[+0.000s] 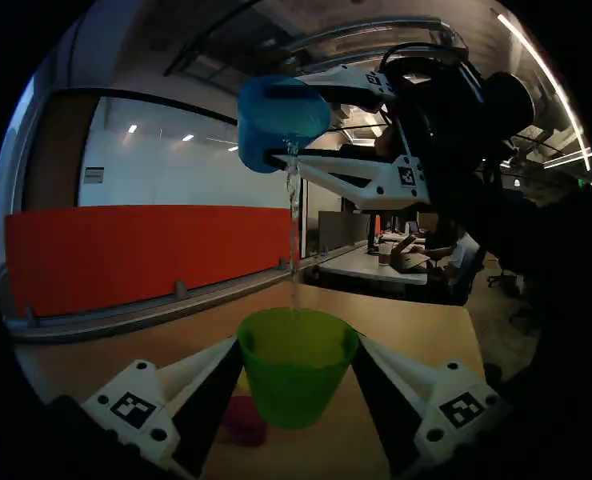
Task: Pour water
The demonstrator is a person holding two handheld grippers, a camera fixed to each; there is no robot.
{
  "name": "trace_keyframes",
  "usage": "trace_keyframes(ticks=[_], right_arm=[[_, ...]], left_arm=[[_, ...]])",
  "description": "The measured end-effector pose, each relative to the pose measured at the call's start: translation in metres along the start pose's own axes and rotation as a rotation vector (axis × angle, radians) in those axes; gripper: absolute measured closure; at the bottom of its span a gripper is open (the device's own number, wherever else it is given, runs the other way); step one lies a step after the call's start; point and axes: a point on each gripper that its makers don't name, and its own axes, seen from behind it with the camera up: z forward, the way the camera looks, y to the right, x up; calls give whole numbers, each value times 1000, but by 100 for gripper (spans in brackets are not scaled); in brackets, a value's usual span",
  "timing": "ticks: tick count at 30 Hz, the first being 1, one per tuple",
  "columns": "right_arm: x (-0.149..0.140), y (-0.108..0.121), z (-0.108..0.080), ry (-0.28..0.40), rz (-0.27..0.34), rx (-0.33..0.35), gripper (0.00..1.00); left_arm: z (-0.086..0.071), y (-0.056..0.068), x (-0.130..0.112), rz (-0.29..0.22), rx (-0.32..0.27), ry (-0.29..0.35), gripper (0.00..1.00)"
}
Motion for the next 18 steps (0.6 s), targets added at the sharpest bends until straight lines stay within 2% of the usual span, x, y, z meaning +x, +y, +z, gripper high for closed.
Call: trace_keyframes(ticks=[18], right_arm=[[2, 8, 3, 6, -72, -20, 11]], left_arm=[[1, -3, 1, -7, 5, 6, 13]])
